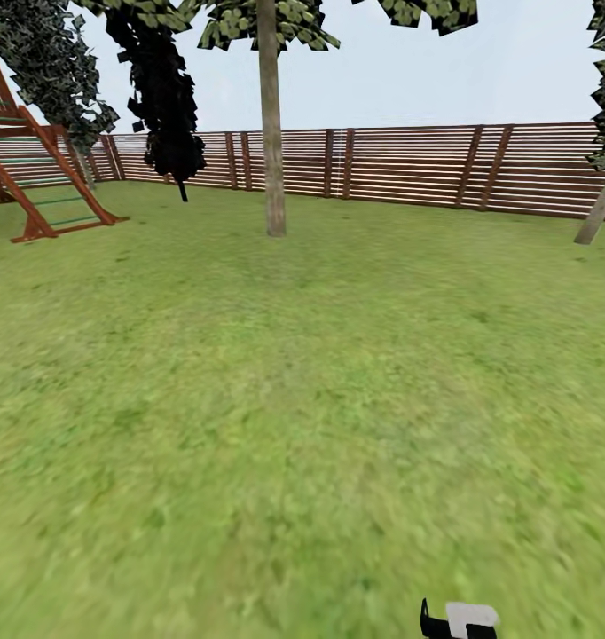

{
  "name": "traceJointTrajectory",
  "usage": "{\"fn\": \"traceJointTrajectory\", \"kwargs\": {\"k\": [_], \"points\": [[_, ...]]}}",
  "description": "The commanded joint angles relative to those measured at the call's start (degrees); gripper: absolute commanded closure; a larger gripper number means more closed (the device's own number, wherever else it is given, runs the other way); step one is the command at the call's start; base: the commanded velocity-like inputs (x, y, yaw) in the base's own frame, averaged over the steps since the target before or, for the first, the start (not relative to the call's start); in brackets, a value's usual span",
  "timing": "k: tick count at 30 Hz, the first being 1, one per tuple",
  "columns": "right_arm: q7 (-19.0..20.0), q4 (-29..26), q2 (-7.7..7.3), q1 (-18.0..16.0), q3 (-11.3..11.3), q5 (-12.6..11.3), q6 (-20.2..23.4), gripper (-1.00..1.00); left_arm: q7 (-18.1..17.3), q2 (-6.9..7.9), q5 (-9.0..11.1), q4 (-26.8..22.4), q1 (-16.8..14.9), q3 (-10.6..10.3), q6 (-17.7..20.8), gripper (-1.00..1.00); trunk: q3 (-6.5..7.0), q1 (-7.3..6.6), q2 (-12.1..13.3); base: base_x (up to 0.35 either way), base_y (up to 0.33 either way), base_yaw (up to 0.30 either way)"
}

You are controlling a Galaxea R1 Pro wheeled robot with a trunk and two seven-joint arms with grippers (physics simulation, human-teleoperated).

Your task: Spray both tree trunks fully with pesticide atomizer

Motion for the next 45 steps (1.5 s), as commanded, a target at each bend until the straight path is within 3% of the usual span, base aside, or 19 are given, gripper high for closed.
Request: {"fn": "traceJointTrajectory", "kwargs": {"k": [1,45], "points": [[0.0,0.0,0.00,0.0,0.0,0.0,0.0,-1.00,0.0,-0.01,0.0,0.0,0.0,0.0,0.0,1.00,0.00,0.00,0.0,0.337,0.000,0.000],[0.0,0.0,0.00,0.0,0.0,0.0,0.0,-1.00,0.0,0.01,0.0,0.0,0.0,0.0,0.0,1.00,0.00,0.00,0.0,0.337,0.000,0.000]]}}
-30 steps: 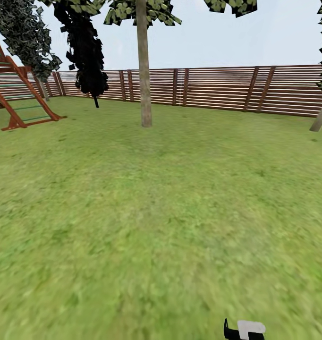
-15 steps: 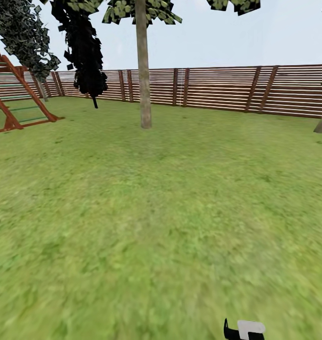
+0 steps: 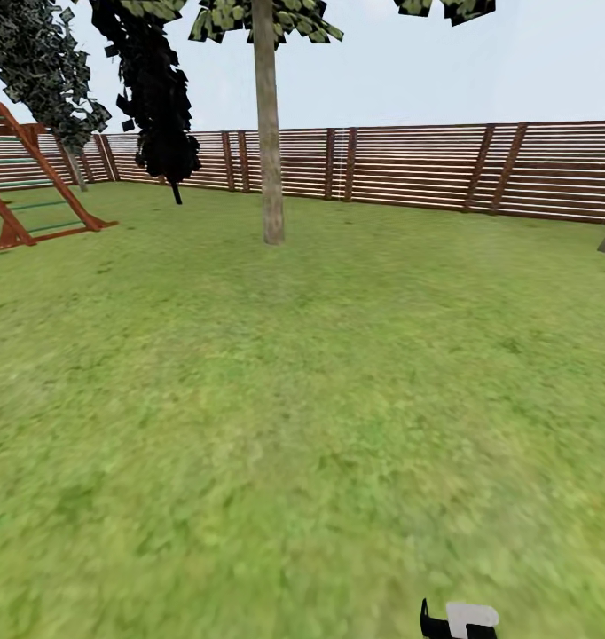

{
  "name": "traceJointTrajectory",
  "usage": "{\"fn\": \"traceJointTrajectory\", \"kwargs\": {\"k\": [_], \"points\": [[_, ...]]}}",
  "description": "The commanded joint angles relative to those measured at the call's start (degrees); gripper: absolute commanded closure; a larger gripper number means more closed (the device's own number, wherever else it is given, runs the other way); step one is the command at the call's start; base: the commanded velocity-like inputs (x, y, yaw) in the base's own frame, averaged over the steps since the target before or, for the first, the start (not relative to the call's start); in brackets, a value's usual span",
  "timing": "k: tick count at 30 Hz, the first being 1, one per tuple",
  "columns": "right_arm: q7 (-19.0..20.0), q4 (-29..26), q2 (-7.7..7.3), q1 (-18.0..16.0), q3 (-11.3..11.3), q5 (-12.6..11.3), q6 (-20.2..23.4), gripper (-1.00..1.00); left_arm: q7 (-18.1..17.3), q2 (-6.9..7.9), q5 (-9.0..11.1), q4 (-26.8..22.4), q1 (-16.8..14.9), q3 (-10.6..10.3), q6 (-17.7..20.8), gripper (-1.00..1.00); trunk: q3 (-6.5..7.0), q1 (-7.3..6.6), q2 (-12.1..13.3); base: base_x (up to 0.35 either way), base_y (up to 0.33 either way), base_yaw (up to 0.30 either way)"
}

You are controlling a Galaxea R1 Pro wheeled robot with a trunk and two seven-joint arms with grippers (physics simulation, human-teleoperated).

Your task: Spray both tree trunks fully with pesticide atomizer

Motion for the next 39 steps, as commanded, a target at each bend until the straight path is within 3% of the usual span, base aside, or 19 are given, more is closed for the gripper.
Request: {"fn": "traceJointTrajectory", "kwargs": {"k": [1,39], "points": [[0.0,0.0,0.00,0.0,0.0,0.0,0.0,-1.00,0.0,-0.01,0.0,0.0,0.0,0.0,0.0,1.00,0.00,0.00,0.0,0.337,0.000,0.000],[0.0,0.0,0.00,0.0,0.0,0.0,0.0,-1.00,0.0,-0.01,0.0,0.0,0.0,0.0,0.0,1.00,0.00,0.00,0.0,0.337,0.000,0.000]]}}
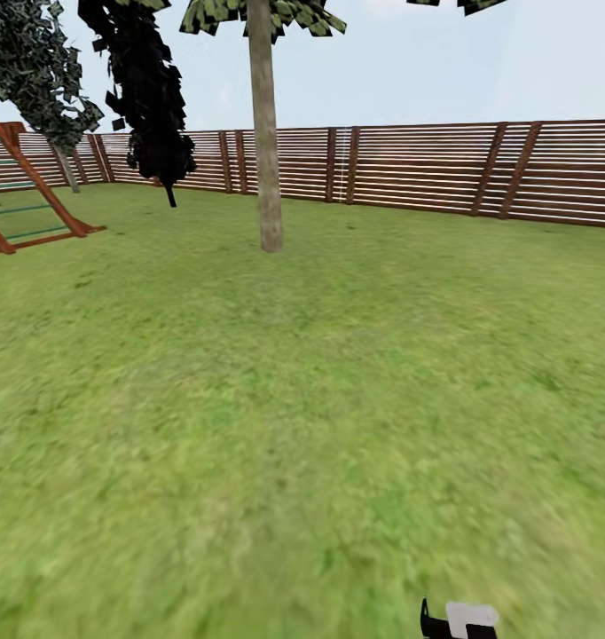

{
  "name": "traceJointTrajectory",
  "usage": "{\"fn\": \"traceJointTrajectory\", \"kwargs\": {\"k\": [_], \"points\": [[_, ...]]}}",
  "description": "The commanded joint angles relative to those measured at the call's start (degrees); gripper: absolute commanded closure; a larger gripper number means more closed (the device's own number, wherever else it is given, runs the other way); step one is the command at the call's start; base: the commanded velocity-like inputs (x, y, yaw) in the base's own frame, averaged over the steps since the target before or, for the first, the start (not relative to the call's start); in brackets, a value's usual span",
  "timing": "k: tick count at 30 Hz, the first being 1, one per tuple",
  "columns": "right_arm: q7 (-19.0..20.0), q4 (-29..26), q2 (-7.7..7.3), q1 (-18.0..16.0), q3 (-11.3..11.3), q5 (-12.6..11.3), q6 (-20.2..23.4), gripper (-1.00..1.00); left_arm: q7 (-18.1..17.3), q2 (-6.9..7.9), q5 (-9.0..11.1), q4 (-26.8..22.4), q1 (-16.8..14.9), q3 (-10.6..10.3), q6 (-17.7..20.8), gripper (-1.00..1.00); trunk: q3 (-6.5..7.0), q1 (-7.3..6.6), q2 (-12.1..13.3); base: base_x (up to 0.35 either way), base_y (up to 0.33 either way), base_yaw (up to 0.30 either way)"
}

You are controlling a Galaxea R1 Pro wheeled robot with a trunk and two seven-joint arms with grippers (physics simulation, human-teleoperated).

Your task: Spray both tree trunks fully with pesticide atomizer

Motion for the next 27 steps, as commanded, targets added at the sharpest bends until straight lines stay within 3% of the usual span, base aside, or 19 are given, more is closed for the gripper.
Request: {"fn": "traceJointTrajectory", "kwargs": {"k": [1,27], "points": [[0.0,0.0,0.00,0.0,0.0,0.0,0.0,-1.00,0.0,0.02,0.0,0.0,0.0,0.0,0.0,1.00,0.00,0.00,0.0,0.337,0.000,0.000],[0.0,0.0,0.00,0.0,0.0,0.0,0.0,-1.00,0.0,0.03,0.0,0.0,0.0,0.0,0.0,1.00,0.00,0.00,0.0,0.337,0.000,0.000]]}}
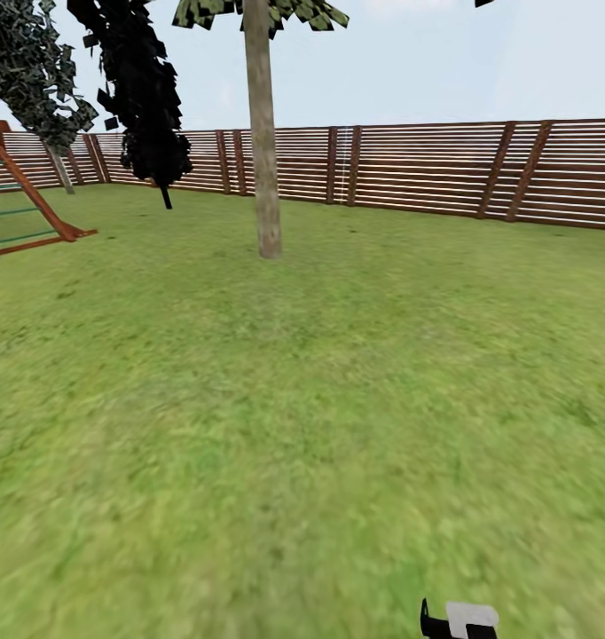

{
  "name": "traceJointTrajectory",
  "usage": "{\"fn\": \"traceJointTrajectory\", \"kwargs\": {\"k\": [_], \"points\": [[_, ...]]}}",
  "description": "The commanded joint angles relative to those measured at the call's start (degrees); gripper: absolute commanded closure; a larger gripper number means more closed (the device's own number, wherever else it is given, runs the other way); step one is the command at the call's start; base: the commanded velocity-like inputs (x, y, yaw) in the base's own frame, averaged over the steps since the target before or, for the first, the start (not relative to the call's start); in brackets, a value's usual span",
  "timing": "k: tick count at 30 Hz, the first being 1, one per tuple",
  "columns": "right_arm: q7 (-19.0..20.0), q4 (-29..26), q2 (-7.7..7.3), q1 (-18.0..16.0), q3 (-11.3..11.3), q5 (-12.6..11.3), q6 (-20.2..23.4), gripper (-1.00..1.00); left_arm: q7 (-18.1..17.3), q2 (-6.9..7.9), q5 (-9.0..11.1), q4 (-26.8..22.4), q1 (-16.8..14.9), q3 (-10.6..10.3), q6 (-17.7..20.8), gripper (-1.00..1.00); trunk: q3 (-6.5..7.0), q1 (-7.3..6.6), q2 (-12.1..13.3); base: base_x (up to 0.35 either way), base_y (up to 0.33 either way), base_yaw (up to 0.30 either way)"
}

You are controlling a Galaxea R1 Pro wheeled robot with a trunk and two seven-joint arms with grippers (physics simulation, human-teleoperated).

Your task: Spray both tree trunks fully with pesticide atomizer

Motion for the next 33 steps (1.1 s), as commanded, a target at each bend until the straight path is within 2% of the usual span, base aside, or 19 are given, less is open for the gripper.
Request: {"fn": "traceJointTrajectory", "kwargs": {"k": [1,33], "points": [[0.0,0.0,0.00,0.0,0.0,0.0,0.0,-1.00,0.0,0.01,0.0,0.0,0.0,0.0,0.0,1.00,0.00,0.00,0.0,0.337,0.000,0.000],[0.0,0.0,0.00,0.0,0.0,0.0,0.0,-1.00,0.0,0.02,0.1,-0.1,0.0,0.1,-0.1,1.00,0.00,0.00,0.0,0.337,0.000,0.000]]}}
